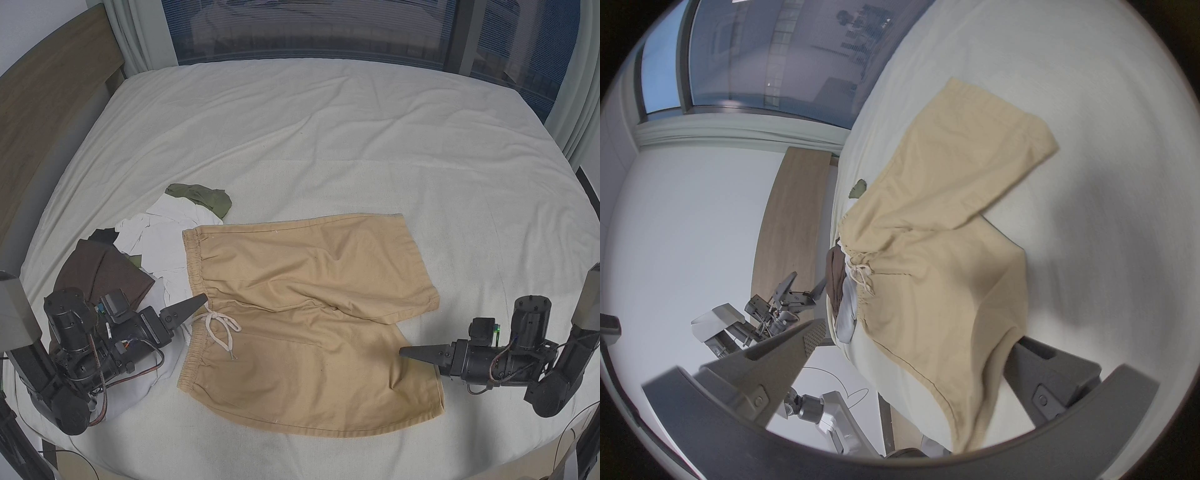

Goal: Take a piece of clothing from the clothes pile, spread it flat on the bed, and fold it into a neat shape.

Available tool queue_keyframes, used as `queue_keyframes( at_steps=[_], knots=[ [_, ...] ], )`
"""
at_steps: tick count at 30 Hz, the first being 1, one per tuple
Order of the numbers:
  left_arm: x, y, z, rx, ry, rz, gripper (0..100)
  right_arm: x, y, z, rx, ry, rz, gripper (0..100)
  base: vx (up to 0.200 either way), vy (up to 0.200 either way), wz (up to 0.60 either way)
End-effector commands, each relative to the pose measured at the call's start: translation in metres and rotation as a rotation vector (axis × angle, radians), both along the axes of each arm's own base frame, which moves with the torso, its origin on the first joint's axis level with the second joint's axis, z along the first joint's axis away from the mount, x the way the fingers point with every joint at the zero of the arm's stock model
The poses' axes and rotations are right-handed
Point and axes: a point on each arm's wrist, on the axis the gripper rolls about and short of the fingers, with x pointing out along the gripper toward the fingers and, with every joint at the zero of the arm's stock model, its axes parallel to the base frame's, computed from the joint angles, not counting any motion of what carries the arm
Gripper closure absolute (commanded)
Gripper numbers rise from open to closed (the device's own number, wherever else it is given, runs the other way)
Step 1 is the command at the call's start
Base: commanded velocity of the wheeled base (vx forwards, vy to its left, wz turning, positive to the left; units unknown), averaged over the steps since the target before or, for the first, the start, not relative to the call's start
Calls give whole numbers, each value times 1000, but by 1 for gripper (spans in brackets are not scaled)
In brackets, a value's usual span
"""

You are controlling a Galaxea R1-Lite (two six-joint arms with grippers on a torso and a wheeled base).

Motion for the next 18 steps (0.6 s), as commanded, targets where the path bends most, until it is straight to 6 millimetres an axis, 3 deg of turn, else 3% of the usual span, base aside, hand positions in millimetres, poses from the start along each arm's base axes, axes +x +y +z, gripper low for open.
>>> queue_keyframes(
  at_steps=[1,6,18],
  knots=[
    [0,0,0,0,-1,4,0,10,9,21,23,-67,20,0,0,0,0],
    [0,0,0,0,-1,4,0,12,14,31,22,-63,37,0,0,0,0],
    [-2,0,-1,1,9,5,0,35,57,38,-35,73,143,0,0,0,0]
  ],
)
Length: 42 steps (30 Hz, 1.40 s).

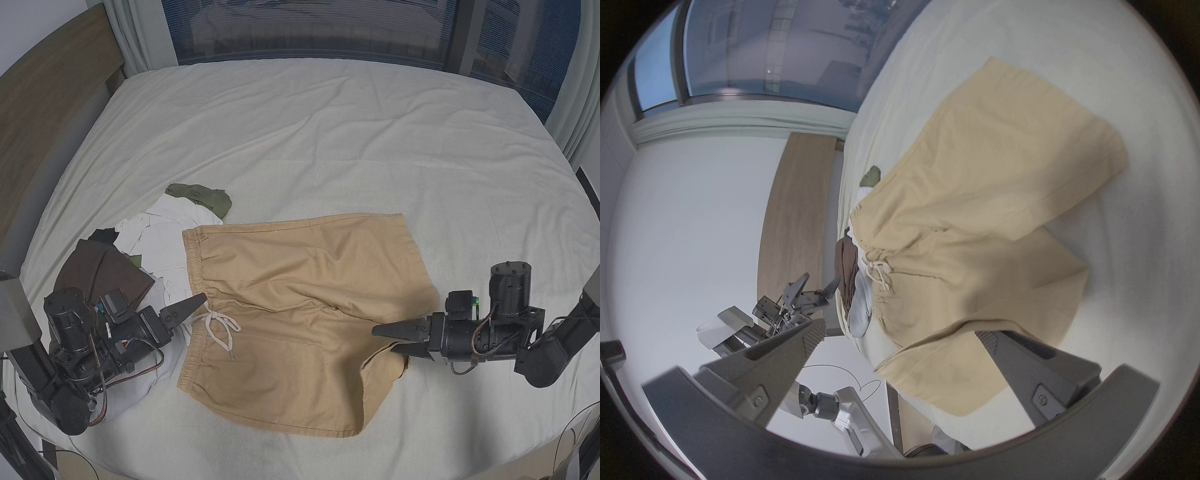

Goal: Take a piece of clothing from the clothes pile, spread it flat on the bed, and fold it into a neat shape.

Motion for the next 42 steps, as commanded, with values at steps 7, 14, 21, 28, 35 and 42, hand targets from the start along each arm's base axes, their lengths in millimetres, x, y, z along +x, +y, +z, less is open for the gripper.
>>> queue_keyframes(
  at_steps=[7,14,21,28,35,42],
  knots=[
    [-3,2,-3,2,17,6,0,6,32,-10,-57,56,98,0,0,0,0],
    [-3,2,-3,2,20,6,0,-10,32,-12,-89,58,104,0,0,0,0],
    [-4,2,-3,2,18,5,0,-29,1,-2,-132,100,40,0,0,0,0],
    [-4,2,-3,3,18,5,0,-30,-31,-23,-320,34,-43,0,0,0,0],
    [-3,2,-2,3,15,5,0,-29,-34,-33,-404,-33,3,0,0,0,0],
    [-4,3,1,-3,3,10,0,-12,-32,-59,-473,-89,19,0,0,0,0]
  ],
)
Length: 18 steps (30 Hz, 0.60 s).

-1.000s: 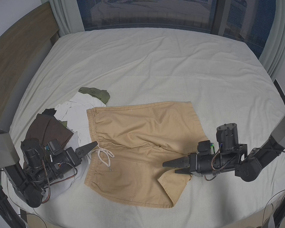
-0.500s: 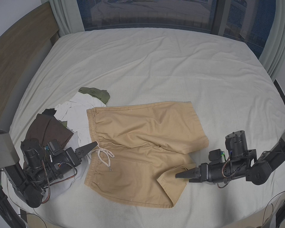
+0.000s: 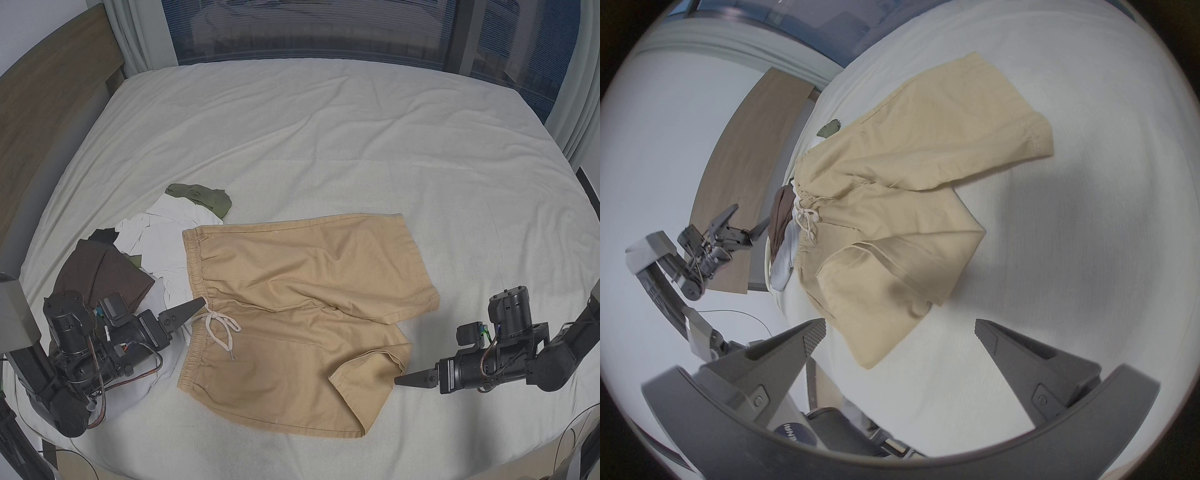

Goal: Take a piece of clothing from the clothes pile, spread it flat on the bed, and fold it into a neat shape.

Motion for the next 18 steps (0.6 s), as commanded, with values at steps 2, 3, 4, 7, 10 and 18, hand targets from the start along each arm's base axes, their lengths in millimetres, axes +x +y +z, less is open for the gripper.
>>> queue_keyframes(
  at_steps=[2,3,4,7,10,18],
  knots=[
    [-1,1,4,-5,-14,3,0,18,1,-31,-62,3,-12,0,0,0,0],
    [-1,1,4,-5,-14,3,0,22,1,-35,-69,-1,-19,0,0,0,0],
    [-1,1,4,-5,-15,3,0,24,1,-36,-71,-7,-21,0,0,0,0],
    [-2,1,5,-6,-20,1,0,33,4,-38,-70,-23,-26,0,0,0,0],
    [-2,0,6,-8,-22,0,0,41,4,-40,-84,-37,-48,0,0,0,0],
    [-5,0,4,-4,-11,-4,0,50,9,-27,-89,-154,-91,100,0,0,0]
  ],
)
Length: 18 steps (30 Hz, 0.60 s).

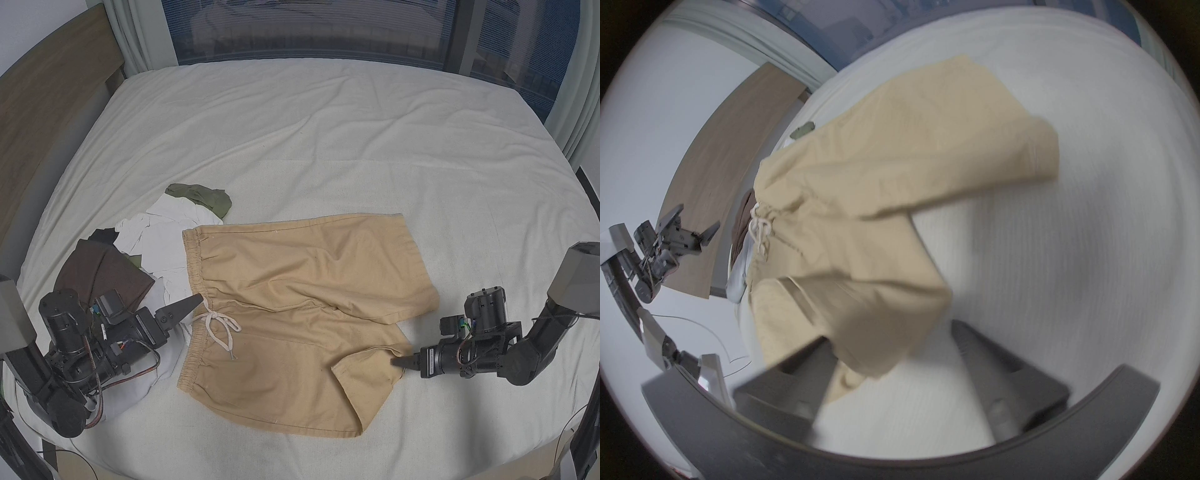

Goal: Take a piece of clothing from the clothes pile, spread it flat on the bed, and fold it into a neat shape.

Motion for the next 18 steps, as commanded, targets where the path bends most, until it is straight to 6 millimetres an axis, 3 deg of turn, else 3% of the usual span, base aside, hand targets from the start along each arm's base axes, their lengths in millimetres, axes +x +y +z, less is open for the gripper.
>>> queue_keyframes(
  at_steps=[1,10,18],
  knots=[
    [-2,-1,-2,2,11,-5,0,0,2,6,1,-36,-5,100,0,0,0],
    [-2,-1,-2,2,12,-5,0,-12,-2,47,25,-152,-18,100,0,0,0],
    [-4,0,-2,3,17,-5,0,-16,0,68,25,-241,10,100,0,0,0]
  ],
)
